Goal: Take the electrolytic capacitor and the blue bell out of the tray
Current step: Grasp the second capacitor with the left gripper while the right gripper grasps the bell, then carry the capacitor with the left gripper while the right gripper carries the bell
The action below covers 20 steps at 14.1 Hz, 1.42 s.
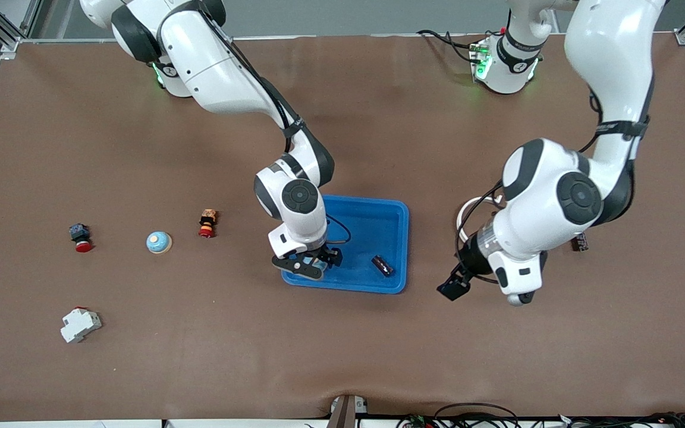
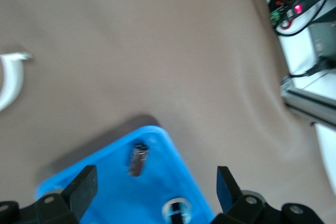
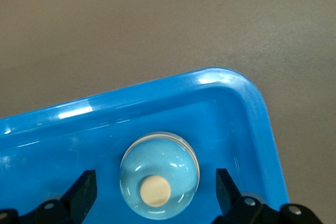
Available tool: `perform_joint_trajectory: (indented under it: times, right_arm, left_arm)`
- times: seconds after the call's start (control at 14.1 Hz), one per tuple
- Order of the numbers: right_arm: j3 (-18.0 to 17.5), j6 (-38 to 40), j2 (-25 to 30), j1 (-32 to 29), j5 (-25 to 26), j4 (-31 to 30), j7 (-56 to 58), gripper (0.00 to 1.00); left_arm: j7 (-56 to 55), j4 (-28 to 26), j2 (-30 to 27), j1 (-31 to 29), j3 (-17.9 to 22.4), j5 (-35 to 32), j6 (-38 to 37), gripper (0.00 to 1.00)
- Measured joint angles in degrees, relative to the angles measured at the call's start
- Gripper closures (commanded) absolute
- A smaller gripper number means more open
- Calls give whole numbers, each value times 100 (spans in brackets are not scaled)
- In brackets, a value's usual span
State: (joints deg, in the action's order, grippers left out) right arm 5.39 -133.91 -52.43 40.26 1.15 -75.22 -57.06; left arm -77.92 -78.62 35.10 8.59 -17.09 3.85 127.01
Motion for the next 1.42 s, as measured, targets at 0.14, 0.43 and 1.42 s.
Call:
perform_joint_trajectory:
  times: [0.14,0.43,1.42]
  right_arm:
    - [4,-25,-58,0,1,44,0,0]
    - [4,-28,-80,5,1,57,0,6]
    - [-91,492,161,142,-6,312,-275,100]
  left_arm:
    - [-274,6,242,115,4,0,504,0]
    - [-627,15,638,450,118,0,1172,0]
    - [-998,31,1394,1536,697,-52,1438,0]
